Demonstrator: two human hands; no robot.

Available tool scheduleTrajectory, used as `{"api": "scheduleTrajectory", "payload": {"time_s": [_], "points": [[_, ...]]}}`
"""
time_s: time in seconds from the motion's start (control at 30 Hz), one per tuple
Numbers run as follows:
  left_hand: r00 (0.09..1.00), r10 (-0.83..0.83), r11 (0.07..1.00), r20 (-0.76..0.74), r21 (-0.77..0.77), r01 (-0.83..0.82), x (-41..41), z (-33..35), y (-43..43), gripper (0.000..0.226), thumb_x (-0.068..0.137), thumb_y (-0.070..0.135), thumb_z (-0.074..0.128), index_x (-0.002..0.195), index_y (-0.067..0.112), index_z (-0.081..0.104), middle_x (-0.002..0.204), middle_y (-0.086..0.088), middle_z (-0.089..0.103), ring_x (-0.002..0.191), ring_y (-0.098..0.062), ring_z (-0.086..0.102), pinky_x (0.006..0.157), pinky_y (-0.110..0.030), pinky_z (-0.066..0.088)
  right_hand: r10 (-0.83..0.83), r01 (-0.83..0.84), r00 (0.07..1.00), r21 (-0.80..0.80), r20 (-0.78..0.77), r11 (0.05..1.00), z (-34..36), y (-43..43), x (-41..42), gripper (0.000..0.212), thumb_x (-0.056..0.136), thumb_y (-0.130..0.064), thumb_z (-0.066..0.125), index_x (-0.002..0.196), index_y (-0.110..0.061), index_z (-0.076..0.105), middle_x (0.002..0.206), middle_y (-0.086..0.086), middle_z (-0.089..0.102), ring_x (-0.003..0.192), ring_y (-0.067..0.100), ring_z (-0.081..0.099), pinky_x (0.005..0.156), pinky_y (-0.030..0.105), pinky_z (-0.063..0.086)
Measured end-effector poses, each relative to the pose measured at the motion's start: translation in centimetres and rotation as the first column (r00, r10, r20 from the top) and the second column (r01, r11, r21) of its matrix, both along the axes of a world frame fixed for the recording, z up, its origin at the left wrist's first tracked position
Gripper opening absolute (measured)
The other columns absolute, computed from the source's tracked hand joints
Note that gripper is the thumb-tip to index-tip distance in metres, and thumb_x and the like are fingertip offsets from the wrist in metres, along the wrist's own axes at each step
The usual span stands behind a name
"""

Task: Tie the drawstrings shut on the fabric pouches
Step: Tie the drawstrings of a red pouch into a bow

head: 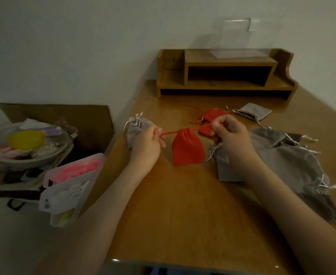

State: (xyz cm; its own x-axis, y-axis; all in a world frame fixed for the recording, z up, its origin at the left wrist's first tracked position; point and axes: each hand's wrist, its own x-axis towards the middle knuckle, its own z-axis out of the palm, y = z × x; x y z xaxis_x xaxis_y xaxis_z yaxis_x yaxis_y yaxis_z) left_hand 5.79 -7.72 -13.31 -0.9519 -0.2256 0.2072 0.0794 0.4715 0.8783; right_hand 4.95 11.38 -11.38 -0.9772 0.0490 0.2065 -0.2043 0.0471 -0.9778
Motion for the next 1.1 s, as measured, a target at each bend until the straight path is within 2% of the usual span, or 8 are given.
{"api": "scheduleTrajectory", "payload": {"time_s": [0.2, 0.3, 0.4, 0.53, 0.73, 0.83, 0.93, 1.1], "points": [[0.998, 0.059, 0.991, -0.021, -0.116, -0.061, 0.2, 0.8, 0.2, 0.03, 0.102, 0.016, 0.039, 0.075, 0.016, 0.052, 0.065, 0.007, 0.052, 0.061, -0.006, 0.048, 0.058, -0.016, 0.037, -0.05, 0.058, 0.997, -0.135, 0.059, 0.989, 0.2, 0.5, -0.2, 0.022, 0.098, -0.007, 0.047, 0.079, -0.015, 0.054, 0.067, 0.0, 0.054, 0.061, 0.011, 0.049, 0.058, 0.021, 0.043], [0.997, -0.048, 0.997, 0.06, -0.052, 0.051, 0.6, 1.0, 0.4, 0.035, 0.103, 0.022, 0.038, 0.071, 0.019, 0.053, 0.06, 0.006, 0.055, 0.058, -0.01, 0.048, 0.068, -0.031, 0.044, -0.016, 0.014, 1.0, -0.132, -0.013, 0.991, 0.1, 0.8, -0.2, 0.023, 0.098, -0.011, 0.048, 0.079, -0.02, 0.057, 0.074, -0.005, 0.058, 0.074, 0.015, 0.054, 0.07, 0.029, 0.047], [0.986, -0.16, 0.986, 0.038, -0.04, 0.161, 1.2, 1.5, 0.8, 0.036, 0.103, 0.027, 0.038, 0.072, 0.019, 0.055, 0.058, 0.007, 0.055, 0.055, -0.007, 0.048, 0.066, -0.028, 0.042, 0.054, -0.067, 0.996, -0.177, -0.078, 0.982, 0.3, 0.8, -0.2, 0.022, 0.099, -0.01, 0.044, 0.083, -0.018, 0.057, 0.085, -0.001, 0.064, 0.086, 0.019, 0.059, 0.08, 0.036, 0.049], [0.98, -0.197, 0.98, 0.038, -0.023, 0.198, 1.7, 1.6, 1.0, 0.046, 0.1, 0.039, 0.039, 0.061, 0.019, 0.049, 0.049, 0.008, 0.045, 0.043, -0.003, 0.042, 0.053, -0.022, 0.036, 0.22, -0.227, 0.973, -0.145, -0.065, 0.963, 0.8, 0.3, 0.6, 0.019, 0.098, -0.001, 0.04, 0.094, -0.01, 0.055, 0.07, 0.0, 0.062, 0.06, 0.013, 0.052, 0.057, 0.025, 0.042], [0.949, -0.314, 0.927, 0.026, 0.222, 0.301, 2.1, 2.1, 1.5, 0.046, 0.099, 0.039, 0.041, 0.059, 0.016, 0.045, 0.038, 0.01, 0.035, 0.038, -0.004, 0.032, 0.045, -0.018, 0.027, 0.457, -0.459, 0.887, 0.217, 0.059, 0.862, 0.5, -0.9, 1.7, 0.021, 0.098, -0.02, 0.047, 0.102, -0.009, 0.064, 0.056, 0.002, 0.045, 0.046, 0.014, 0.041, 0.045, 0.023, 0.029], [0.942, -0.336, 0.902, 0.023, 0.297, 0.314, 2.0, 2.1, 1.4, 0.043, 0.099, 0.038, 0.042, 0.063, 0.016, 0.049, 0.04, 0.008, 0.038, 0.04, -0.006, 0.034, 0.046, -0.021, 0.028, 0.399, -0.394, 0.916, 0.295, 0.045, 0.871, 0.1, -1.8, 1.9, 0.004, 0.094, -0.02, 0.058, 0.093, -0.017, 0.06, 0.055, -0.013, 0.05, 0.043, 0.001, 0.042, 0.045, 0.012, 0.029], [0.926, -0.378, 0.865, -0.012, 0.353, 0.358, 2.0, 2.2, 1.2, 0.037, 0.1, 0.034, 0.042, 0.07, 0.014, 0.052, 0.045, 0.007, 0.042, 0.042, -0.007, 0.035, 0.045, -0.019, 0.03, 0.311, -0.303, 0.95, 0.204, -0.007, 0.931, -0.2, -1.9, 1.6, 0.005, 0.095, -0.011, 0.054, 0.096, -0.016, 0.053, 0.047, -0.013, 0.046, 0.04, 0.003, 0.037, 0.043, 0.017, 0.03], [0.879, -0.476, 0.808, -0.027, 0.382, 0.449, 1.7, 2.0, 1.0, 0.026, 0.101, 0.023, 0.042, 0.081, 0.012, 0.055, 0.051, 0.008, 0.046, 0.045, -0.006, 0.038, 0.044, -0.018, 0.032, 0.025, -0.007, 0.998, 0.296, -0.059, 0.955, -0.8, -1.2, 0.6, 0.017, 0.098, -0.009, 0.045, 0.097, -0.017, 0.06, 0.078, 0.002, 0.057, 0.071, 0.014, 0.053, 0.064, 0.023, 0.041]]}}
